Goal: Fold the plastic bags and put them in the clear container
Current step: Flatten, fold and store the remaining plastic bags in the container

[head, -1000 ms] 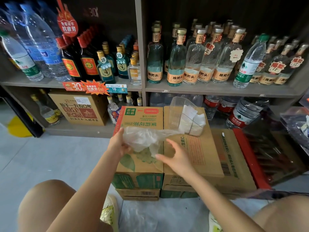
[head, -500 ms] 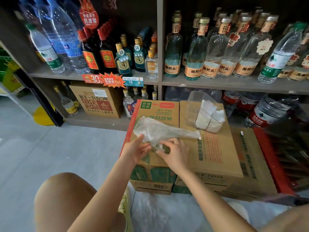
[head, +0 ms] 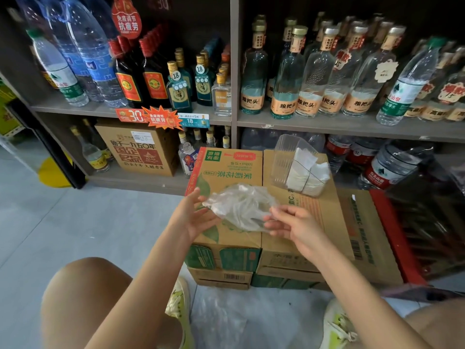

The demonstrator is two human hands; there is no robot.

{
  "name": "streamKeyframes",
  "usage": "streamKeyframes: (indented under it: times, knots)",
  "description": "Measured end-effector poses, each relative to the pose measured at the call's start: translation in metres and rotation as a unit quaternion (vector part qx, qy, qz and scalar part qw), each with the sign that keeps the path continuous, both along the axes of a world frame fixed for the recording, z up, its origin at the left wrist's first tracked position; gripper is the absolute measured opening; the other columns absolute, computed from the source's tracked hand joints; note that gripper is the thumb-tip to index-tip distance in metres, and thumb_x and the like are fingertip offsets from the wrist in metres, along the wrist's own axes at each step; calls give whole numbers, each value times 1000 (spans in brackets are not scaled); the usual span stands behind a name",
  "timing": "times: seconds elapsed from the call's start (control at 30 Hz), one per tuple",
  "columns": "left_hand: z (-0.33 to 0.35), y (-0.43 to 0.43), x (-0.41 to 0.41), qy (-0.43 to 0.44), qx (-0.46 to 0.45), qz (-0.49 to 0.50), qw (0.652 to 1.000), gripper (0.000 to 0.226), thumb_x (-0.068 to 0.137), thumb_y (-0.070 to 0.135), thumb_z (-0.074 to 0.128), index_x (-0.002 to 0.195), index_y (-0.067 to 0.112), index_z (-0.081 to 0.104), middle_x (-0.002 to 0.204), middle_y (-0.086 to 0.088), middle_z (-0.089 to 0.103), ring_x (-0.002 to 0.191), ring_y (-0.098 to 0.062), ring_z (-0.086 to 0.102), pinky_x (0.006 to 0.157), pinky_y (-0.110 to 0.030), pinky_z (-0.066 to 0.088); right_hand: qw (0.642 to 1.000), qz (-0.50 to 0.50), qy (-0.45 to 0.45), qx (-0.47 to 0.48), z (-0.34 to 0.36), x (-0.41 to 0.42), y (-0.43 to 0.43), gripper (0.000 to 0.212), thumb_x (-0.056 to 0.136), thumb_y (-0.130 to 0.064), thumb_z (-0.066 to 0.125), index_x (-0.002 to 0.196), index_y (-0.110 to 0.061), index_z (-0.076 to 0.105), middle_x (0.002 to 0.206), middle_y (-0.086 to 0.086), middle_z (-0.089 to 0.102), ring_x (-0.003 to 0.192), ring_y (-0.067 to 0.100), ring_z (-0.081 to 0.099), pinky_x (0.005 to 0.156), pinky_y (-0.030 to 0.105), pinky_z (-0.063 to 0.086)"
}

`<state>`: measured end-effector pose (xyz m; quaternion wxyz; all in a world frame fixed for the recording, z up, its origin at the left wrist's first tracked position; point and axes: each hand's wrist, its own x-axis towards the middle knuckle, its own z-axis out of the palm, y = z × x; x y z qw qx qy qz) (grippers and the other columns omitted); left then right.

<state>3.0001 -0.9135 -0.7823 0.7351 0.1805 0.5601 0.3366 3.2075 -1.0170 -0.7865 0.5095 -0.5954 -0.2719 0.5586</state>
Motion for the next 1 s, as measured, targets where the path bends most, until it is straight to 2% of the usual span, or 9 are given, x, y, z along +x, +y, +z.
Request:
streamKeyframes:
  times: [0.13, 0.23, 0.3, 0.43, 0.57, 0.73, 0.87, 0.9, 1.0]
  knots:
    - [-3, -11, 15, -11, -9, -36, 999, 23, 97, 24, 55, 105, 2, 54, 98, -25, 66, 87, -35, 68, 69, -45, 60, 1000, -11, -1, -12, 0, 11, -1, 13, 89, -7, 61, 100, -2, 65, 90, 12, 73, 75, 19, 69, 57, 25, 56]
    - [-8, -12, 20, -1, 14, -30, 999, 50, 91, 13, 64, 134, 4, 39, 108, -27, 65, 89, -34, 70, 64, -40, 61, 1000, -13, -27, -5, -3, 15, -3, 12, 89, -7, 62, 100, -2, 65, 92, 13, 73, 74, 17, 69, 56, 24, 55]
    - [-8, -13, 24, 7, 40, -9, 999, 63, 88, -4, 62, 140, 8, 30, 110, -24, 60, 88, -31, 68, 65, -37, 60, 999, -9, -36, 5, -2, 15, -3, 13, 89, -8, 63, 100, -2, 65, 90, 11, 73, 74, 16, 69, 56, 24, 55]
    - [-9, -10, 27, 34, 63, 27, 997, 58, 84, -15, 61, 132, 8, 39, 108, -18, 57, 85, -25, 65, 71, -32, 57, 998, 1, -59, 16, 2, 14, -2, 11, 88, -9, 65, 98, -4, 66, 83, 7, 74, 70, 14, 69, 56, 23, 55]
    - [-5, 1, 16, 9, 81, 32, 996, 45, 84, -11, 61, 122, 9, 46, 104, -17, 59, 79, -25, 65, 73, -39, 58, 997, -13, -75, 11, 10, 28, -3, 6, 86, -3, 64, 91, -4, 67, 75, 6, 70, 60, 10, 63, 51, 20, 52]
    - [-3, 14, -13, 35, 157, -41, 986, 34, 86, -3, 62, 119, 3, 55, 107, -13, 63, 81, -19, 65, 56, -25, 58, 992, 2, -127, -9, 15, 64, -10, 14, 83, 6, 64, 94, -2, 67, 70, 7, 67, 56, 9, 55, 48, 19, 46]
    - [-17, 18, -21, 89, 178, -48, 979, 33, 89, 9, 65, 120, 3, 56, 112, -15, 64, 87, -21, 64, 82, -36, 56, 981, 52, -185, -37, 4, 72, -18, 14, 81, 3, 67, 93, -5, 69, 75, 8, 68, 59, 10, 56, 49, 20, 45]
    - [-19, 15, -20, 90, 175, -43, 980, 33, 89, 16, 66, 119, 5, 56, 115, -16, 63, 90, -22, 63, 84, -39, 55, 979, 63, -190, -43, 0, 70, -20, 14, 81, 2, 67, 93, -5, 68, 77, 8, 69, 60, 11, 57, 51, 21, 46]
    - [-26, 1, -18, 52, 137, -32, 989, 46, 86, 23, 69, 124, 5, 50, 119, -13, 58, 101, -23, 64, 73, -34, 60, 970, 135, -193, -65, -4, 59, -24, 15, 81, -4, 68, 96, -9, 68, 81, 4, 71, 66, 12, 62, 56, 22, 49]
